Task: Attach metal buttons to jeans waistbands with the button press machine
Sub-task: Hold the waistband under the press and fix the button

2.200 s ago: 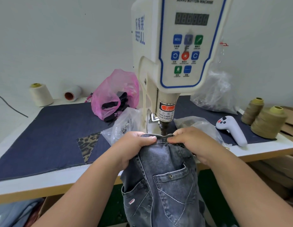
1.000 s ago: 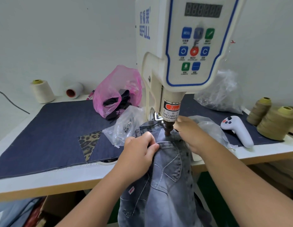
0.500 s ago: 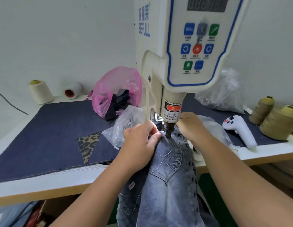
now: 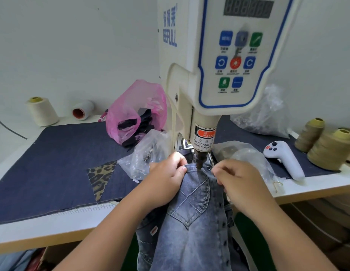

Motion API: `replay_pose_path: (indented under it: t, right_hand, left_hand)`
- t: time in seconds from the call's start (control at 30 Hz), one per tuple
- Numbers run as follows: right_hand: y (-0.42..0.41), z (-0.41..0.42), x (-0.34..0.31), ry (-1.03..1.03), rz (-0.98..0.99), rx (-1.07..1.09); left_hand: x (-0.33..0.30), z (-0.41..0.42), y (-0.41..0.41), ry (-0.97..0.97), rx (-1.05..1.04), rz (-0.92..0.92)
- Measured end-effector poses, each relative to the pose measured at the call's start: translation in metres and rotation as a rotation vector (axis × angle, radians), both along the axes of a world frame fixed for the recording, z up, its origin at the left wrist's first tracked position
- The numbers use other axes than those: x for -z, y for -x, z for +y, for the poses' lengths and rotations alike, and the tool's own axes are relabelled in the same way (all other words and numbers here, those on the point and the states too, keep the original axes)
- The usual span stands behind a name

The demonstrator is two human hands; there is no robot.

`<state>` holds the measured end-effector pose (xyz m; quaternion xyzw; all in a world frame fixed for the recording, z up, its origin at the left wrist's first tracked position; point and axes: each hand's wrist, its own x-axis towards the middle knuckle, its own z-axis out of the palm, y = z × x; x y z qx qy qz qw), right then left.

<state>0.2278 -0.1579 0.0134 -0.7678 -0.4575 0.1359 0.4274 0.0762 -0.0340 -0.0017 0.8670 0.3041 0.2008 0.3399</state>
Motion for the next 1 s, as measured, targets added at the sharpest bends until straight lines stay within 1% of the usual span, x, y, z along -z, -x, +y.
replay_pose_path:
  t: [0.03, 0.07, 0.1, 0.23, 0.33, 0.43, 0.53, 0.57, 0.6, 0.63, 0.7, 0.73, 0.77, 0.83, 1.0]
  right_hand:
    - [0.0, -0.002, 0.0, 0.05, 0.045, -0.015]
    - [0.001, -0.003, -0.002, 0.071, 0.046, -0.026]
    - [0.004, -0.002, -0.006, 0.081, 0.011, -0.034]
    - [0.011, 0.005, -0.011, 0.17, -0.242, 0.024]
    - [0.012, 0.005, -0.011, 0.223, -0.319, 0.082]
    - [0.009, 0.005, -0.015, 0.197, -0.381, 0.138]
    - [0.003, 0.005, -0.018, 0.126, -0.598, 0.17]
    - [-0.003, 0.007, -0.019, 0.124, -0.616, 0.15]
    - [-0.009, 0.01, -0.018, 0.144, -0.559, 0.102]
    - [-0.014, 0.014, -0.018, 0.196, -0.428, 0.031]
    - [-0.021, 0.022, -0.019, 0.341, -0.051, -0.143]
    - [-0.023, 0.024, -0.018, 0.386, 0.087, -0.209]
    - [-0.025, 0.025, -0.017, 0.402, 0.176, -0.246]
    - [-0.031, 0.025, -0.013, 0.368, 0.267, -0.264]
    - [-0.032, 0.031, -0.001, 0.092, 0.417, -0.152]
  left_hand:
    - [-0.002, -0.002, -0.001, -0.014, 0.002, 0.006]
    - [-0.004, -0.004, -0.003, -0.02, 0.0, 0.003]
    - [-0.006, -0.005, -0.004, -0.006, -0.005, -0.012]
    - [-0.006, -0.005, -0.001, 0.157, -0.016, -0.109]
    - [-0.004, -0.004, 0.001, 0.236, -0.013, -0.158]
    - [-0.003, -0.003, -0.001, 0.243, -0.014, -0.178]
    - [-0.003, -0.003, 0.0, 0.276, -0.015, -0.17]
    - [-0.004, -0.004, 0.0, 0.298, -0.007, -0.182]
    - [-0.004, -0.004, 0.001, 0.317, -0.002, -0.198]
    - [-0.004, -0.004, 0.001, 0.331, 0.002, -0.214]
    - [-0.004, -0.004, 0.002, 0.34, 0.003, -0.229]
    - [-0.004, -0.005, 0.002, 0.337, 0.002, -0.226]
    - [-0.003, -0.005, 0.002, 0.332, -0.002, -0.217]
    - [-0.001, -0.004, 0.001, 0.312, -0.011, -0.192]
    - [0.004, 0.001, -0.002, 0.225, -0.061, -0.145]
